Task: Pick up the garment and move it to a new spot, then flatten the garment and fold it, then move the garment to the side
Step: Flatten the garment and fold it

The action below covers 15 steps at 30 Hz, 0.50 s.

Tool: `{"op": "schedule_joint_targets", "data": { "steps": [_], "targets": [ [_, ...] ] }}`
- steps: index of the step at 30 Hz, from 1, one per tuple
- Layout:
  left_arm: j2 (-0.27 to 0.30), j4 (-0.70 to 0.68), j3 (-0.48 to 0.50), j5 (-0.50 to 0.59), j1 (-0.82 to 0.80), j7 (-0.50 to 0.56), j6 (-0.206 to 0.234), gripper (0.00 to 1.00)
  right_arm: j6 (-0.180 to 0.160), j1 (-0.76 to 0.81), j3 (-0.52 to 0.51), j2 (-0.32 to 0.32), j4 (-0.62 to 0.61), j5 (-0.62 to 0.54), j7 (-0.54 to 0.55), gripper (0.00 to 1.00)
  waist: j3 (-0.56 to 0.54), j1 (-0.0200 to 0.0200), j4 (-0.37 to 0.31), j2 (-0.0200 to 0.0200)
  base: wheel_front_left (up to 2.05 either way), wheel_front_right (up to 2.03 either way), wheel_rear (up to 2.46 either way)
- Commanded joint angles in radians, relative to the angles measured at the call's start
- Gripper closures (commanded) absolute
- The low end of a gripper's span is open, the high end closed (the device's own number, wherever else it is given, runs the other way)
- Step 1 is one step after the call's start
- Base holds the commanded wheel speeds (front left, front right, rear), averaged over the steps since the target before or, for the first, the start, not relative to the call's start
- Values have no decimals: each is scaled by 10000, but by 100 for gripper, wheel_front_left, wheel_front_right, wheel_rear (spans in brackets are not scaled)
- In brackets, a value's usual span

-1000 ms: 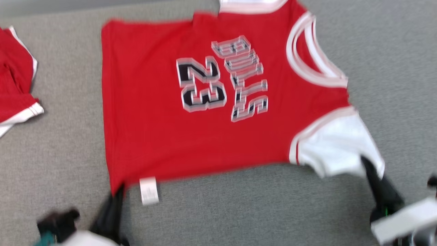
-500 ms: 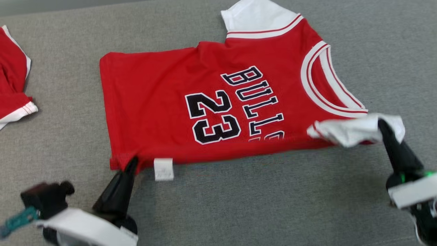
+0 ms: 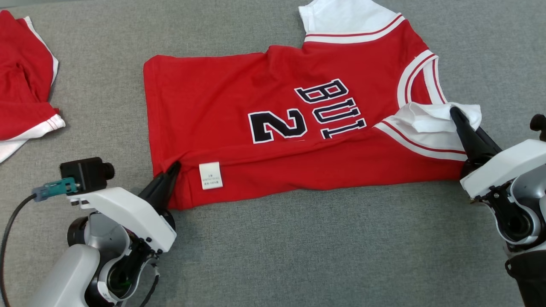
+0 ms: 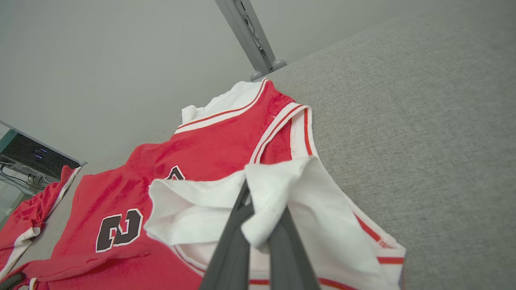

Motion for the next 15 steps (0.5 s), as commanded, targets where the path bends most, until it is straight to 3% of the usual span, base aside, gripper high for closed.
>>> {"op": "schedule_joint_targets", "data": {
  "steps": [1, 2, 8, 15],
  "targets": [
    [12, 93, -46, -14, -153, 49, -94, 74, 15, -156, 68, -107, 82, -104, -96, 0, -34, 1, -25, 0, 0, 0, 0],
    [22, 248, -85, 20, -216, 54, -134, 1, 15, -267, 115, -217, 182, -256, -236, 0, -62, 1, -42, 0, 0, 0, 0],
    [621, 93, 19, 568, 439, -408, -24, 0, 15, -81, 655, -1102, -141, -743, -428, 0, -453, 1, -249, 0, 0, 0, 0],
    [1482, -1366, -275, 1128, 1264, 149, 645, 0, 12, 800, 710, -2117, -983, -1640, 1032, 0, -197, 1, -323, 0, 0, 0, 0]
  ]
}}
